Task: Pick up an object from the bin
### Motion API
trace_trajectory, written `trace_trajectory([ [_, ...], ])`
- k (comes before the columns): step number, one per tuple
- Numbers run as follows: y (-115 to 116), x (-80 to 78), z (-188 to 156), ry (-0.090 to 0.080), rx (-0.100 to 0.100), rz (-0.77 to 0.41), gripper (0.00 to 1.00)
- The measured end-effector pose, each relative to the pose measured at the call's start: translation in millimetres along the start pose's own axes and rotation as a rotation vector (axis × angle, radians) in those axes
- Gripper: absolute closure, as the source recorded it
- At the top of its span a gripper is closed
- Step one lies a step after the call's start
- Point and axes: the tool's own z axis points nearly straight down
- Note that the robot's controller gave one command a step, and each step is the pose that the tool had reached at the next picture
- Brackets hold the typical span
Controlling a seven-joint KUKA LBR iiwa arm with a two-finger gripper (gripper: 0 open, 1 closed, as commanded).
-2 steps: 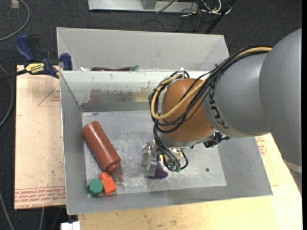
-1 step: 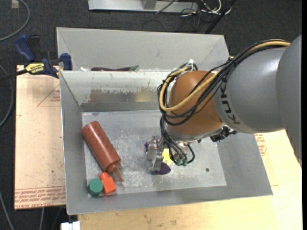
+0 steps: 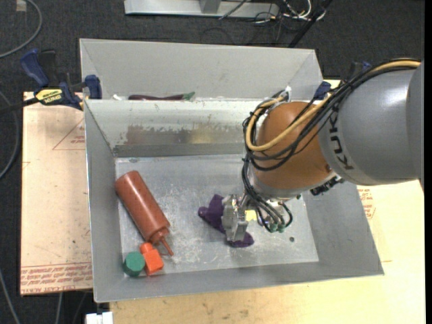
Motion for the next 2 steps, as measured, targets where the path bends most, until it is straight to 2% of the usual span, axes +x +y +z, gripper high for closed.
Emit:
trace_trajectory([
  [1,-37.1,-0.1,1.2,0.0,0.003,-0.042,1.0],
  [2,-35.6,-8.4,8.3,-0.003,0.001,-0.016,1.0],
])
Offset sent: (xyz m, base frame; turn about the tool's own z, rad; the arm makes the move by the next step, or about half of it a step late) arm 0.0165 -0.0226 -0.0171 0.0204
